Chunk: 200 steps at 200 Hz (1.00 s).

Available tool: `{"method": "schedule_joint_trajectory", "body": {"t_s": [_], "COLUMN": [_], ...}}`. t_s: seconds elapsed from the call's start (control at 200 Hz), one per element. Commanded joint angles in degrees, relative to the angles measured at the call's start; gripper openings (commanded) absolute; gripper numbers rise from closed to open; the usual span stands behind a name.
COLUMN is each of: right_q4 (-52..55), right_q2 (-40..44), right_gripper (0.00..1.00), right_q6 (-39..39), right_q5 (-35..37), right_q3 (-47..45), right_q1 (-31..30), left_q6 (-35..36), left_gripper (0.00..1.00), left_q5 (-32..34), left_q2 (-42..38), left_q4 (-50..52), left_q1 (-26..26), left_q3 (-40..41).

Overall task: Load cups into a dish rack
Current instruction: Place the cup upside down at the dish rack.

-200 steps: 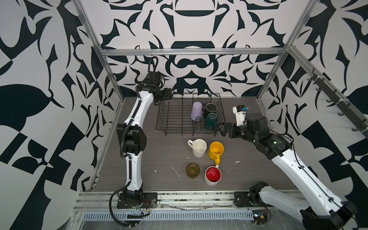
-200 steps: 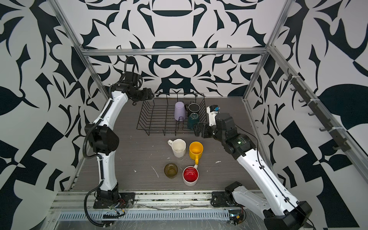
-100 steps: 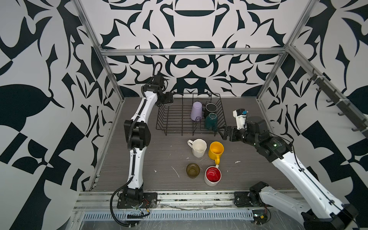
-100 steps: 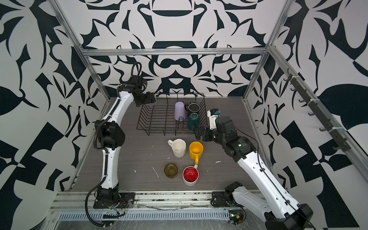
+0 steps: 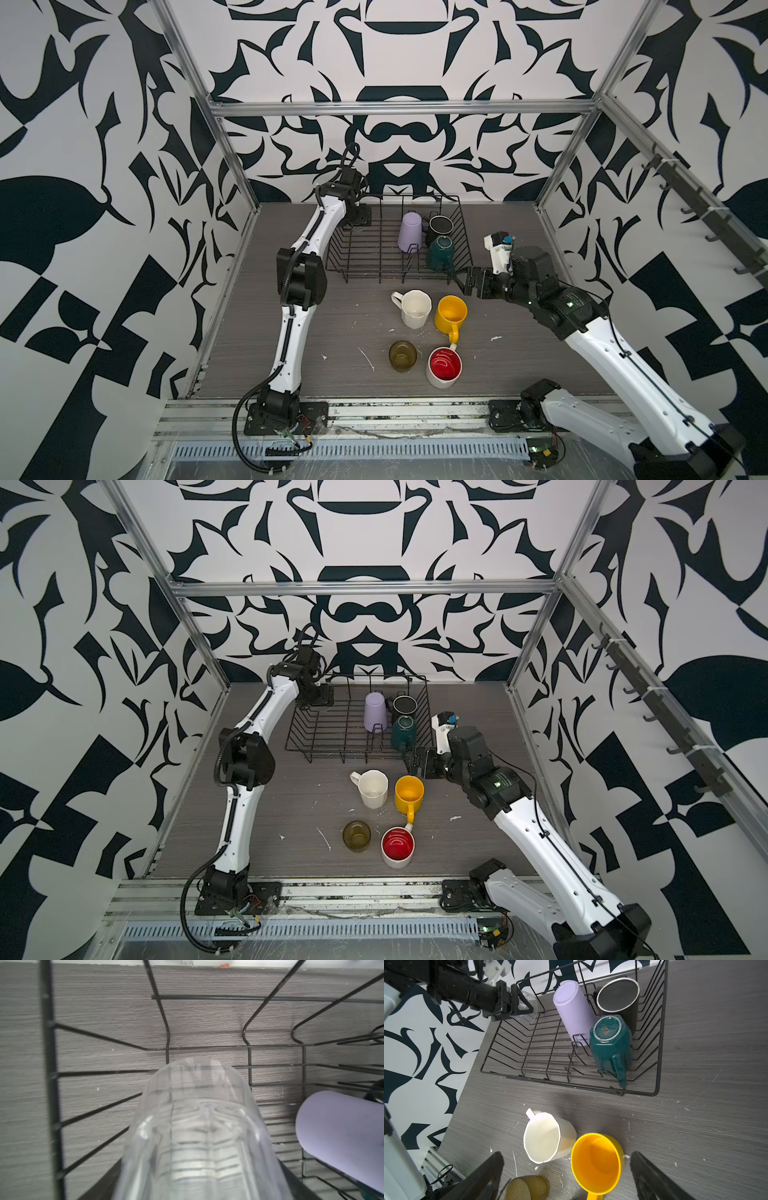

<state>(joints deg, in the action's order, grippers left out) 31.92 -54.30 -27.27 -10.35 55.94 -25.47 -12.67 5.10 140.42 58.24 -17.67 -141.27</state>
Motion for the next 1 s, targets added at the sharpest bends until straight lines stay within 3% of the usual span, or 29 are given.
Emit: {"method": "schedule_joint_trajectory", "body": {"t_s": [0.0,0.235,0.34,0.48,0.575,0.755,0.995], "right_q4": [-1.7,-1.9,-2.0,-2.0,-2.0,-2.4,-2.9], "right_q2": [1.7,1.8,1.7,1.7,1.7,1.2,0.6], "right_gripper": [0.97,0.97,0.97,0.97,0.96,0.96,0.96], "right_q6": [-1.5,-2.0,-2.2,-2.2,-2.2,-2.2,-2.3], "right_q5": [-0.9,-1.5,-1.7,-1.8,-1.7,-1.9,-2.1], "right_q3": [-0.5,-1.2,-1.4,-1.4,-1.5,-1.5,-1.5], "right_q1": [0.2,0.2,0.2,0.2,0.2,0.2,0.2], "left_q6": [0.6,0.3,0.3,0.4,0.4,1.0,1.1], "left_gripper": [0.0,0.0,0.1,0.29,0.55,0.75,0.93], "left_q5": [1.8,2.9,3.0,2.9,2.9,3.0,3.0], "left_q2": [2.1,4.5,5.1,6.1,6.6,6.8,6.0], "left_q4": [2.6,2.2,1.6,1.7,1.8,1.7,1.6], "left_q1": [-0.1,0.0,-0.1,-0.1,-0.1,0.0,-0.1], "left_q3": [-2.0,-2.3,-2.3,-2.3,-2.1,-2.0,-1.6]}}
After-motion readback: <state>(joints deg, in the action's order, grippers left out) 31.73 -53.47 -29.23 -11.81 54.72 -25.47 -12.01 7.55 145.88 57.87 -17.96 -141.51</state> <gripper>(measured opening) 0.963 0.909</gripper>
